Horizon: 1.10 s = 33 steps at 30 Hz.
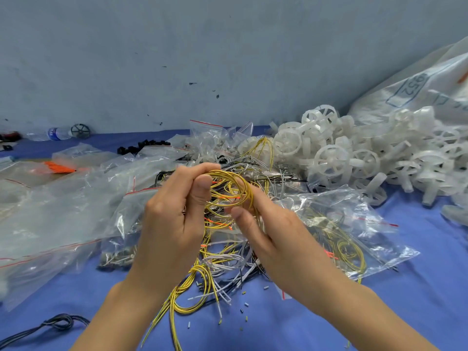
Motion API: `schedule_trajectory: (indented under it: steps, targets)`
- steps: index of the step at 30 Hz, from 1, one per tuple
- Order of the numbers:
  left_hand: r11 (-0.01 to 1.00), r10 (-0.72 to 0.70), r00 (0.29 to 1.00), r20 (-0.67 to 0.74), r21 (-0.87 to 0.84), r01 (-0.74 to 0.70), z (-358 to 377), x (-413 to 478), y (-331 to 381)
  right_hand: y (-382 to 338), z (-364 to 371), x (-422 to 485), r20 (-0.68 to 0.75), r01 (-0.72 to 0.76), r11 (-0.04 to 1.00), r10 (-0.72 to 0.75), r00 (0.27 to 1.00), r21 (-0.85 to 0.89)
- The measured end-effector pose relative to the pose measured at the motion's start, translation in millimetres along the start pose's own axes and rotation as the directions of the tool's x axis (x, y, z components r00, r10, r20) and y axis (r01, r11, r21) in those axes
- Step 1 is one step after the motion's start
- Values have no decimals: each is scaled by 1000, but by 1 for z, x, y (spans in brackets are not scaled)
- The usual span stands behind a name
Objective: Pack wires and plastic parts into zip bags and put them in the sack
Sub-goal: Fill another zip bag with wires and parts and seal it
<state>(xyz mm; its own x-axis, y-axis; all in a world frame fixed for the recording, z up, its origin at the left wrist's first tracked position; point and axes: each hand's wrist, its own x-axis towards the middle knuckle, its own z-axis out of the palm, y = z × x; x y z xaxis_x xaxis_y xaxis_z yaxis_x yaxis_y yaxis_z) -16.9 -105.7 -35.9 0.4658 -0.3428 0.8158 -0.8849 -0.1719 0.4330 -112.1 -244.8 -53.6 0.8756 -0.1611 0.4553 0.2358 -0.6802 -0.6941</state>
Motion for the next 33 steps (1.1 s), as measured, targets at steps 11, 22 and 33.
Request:
schedule_trajectory:
  steps: [11, 22, 33]
  targets:
    - [997, -37, 999, 24, 71, 35, 3, 6, -15, 12, 1, 3, 167, -186, 916, 134, 977, 355]
    - [983, 17, 998, -60, 184, -5, -6, 11, -28, 14, 8, 4, 360, -404, 664, 212, 909, 629]
    - [976, -63, 997, -52, 206, 72, -13, 13, -35, 24, 8, 3, 303, -411, 765, 291, 907, 496]
